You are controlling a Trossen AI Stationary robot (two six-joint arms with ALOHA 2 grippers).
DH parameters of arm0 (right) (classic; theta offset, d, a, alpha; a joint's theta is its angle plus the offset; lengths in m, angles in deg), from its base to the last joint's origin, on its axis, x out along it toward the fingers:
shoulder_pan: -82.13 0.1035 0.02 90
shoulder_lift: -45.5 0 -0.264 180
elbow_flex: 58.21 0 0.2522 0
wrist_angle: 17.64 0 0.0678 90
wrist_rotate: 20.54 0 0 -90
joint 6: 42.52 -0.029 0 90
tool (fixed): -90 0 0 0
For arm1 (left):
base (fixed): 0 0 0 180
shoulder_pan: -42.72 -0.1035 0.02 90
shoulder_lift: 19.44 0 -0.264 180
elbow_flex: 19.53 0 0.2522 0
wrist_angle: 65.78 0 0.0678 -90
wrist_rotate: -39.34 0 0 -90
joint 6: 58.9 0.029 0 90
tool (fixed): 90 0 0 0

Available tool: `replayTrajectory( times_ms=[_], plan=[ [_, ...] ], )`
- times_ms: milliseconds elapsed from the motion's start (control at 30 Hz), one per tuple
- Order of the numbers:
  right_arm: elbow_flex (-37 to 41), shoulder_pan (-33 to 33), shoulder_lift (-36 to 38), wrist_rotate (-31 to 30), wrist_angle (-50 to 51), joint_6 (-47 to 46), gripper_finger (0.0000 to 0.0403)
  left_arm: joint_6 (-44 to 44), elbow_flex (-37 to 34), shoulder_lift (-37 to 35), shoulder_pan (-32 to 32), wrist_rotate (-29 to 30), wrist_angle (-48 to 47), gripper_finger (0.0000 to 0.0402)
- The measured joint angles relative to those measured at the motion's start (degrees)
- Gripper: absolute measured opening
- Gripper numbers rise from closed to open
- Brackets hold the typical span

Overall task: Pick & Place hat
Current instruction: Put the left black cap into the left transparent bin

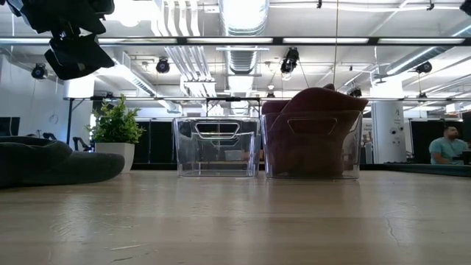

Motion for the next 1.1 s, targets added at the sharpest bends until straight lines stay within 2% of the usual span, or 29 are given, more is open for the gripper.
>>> replayTrajectory(
  times_ms=[133,333,400,500,633,733,833,933,1000,1100],
  plan=[
    [0.6,-0.1,0.0,-0.5,0.1,6.7,0.0132,0.0,0.0,0.0,0.0,0.0,0.0,0.0211],
    [-2.6,-0.4,0.2,9.5,-1.8,14.1,0.0132,-0.1,0.0,0.0,0.0,-0.7,0.0,0.0211],
    [-5.6,-0.3,0.4,10.2,-3.1,19.1,0.0132,-0.6,0.0,0.0,0.1,-0.7,0.0,0.0211],
    [-9.7,-0.2,0.5,8.0,-6.6,33.6,0.0132,-1.1,0.0,0.0,0.4,-0.8,0.0,0.0211],
    [-13.0,-1.1,0.5,6.7,-7.8,61.3,0.0132,-0.7,0.0,0.0,0.4,-0.7,0.0,0.0211],
    [-13.2,-3.2,0.6,6.8,-6.0,70.6,0.0132,-0.6,0.0,0.0,0.4,-0.7,0.0,0.0211],
    [-12.3,-5.9,0.6,7.4,-3.1,71.1,0.0132,-1.3,0.0,0.0,0.4,-0.7,0.0,0.0211],
    [-11.8,-8.4,0.6,4.9,-3.5,63.4,0.0132,-3.2,0.0,0.0,0.6,-0.9,0.0,0.0211],
    [-11.9,-9.9,0.6,1.4,-8.0,59.9,0.0132,-4.3,0.0,0.0,1.1,-2.2,-0.1,0.0211],
    [-12.3,-12.0,0.6,-3.8,-17.0,56.9,0.0132,-4.5,0.0,0.0,2.8,-8.2,-2.3,0.0211]
  ],
)
